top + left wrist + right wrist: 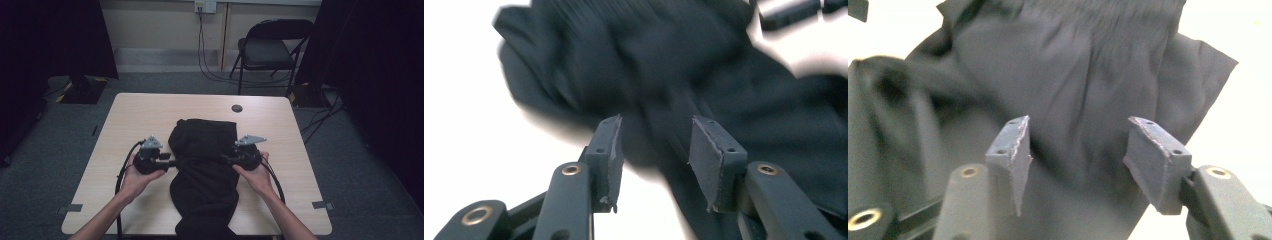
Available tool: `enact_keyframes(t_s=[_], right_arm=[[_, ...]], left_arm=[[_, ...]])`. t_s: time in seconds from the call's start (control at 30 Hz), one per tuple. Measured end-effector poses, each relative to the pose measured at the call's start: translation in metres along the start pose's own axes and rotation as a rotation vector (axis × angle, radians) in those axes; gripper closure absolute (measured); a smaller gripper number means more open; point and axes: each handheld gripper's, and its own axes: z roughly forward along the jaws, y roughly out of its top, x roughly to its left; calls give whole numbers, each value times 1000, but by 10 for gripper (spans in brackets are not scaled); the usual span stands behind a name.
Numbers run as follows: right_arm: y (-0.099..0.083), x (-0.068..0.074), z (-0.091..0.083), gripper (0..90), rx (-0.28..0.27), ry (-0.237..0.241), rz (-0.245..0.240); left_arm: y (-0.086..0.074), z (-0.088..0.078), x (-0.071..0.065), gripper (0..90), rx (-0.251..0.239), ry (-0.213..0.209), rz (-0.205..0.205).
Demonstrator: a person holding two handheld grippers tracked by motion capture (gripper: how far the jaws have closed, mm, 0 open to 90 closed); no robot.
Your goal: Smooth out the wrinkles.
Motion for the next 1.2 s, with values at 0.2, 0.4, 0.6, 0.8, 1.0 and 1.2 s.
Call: enact_keyframes(t_s=[0.2,0.4,0.6,0.8,1.0,1.2], right_arm=[[31,-19,28,358,-45,-31,25],[25,-37,56,303,7,-24,100],[11,-35,72,592,65,1,92],[33,-34,53,743,-19,-27,99],[80,-34,5,742,-166,-34,84],[113,-16,-56,762,-295,22,21]], left_arm=[[33,34,28,455,-41,25,-53],[29,76,36,375,53,36,-65],[18,91,30,735,56,44,-40],[44,67,23,834,-54,35,-36],[96,12,5,833,-209,32,31],[109,-51,-34,834,-333,-1,128]])
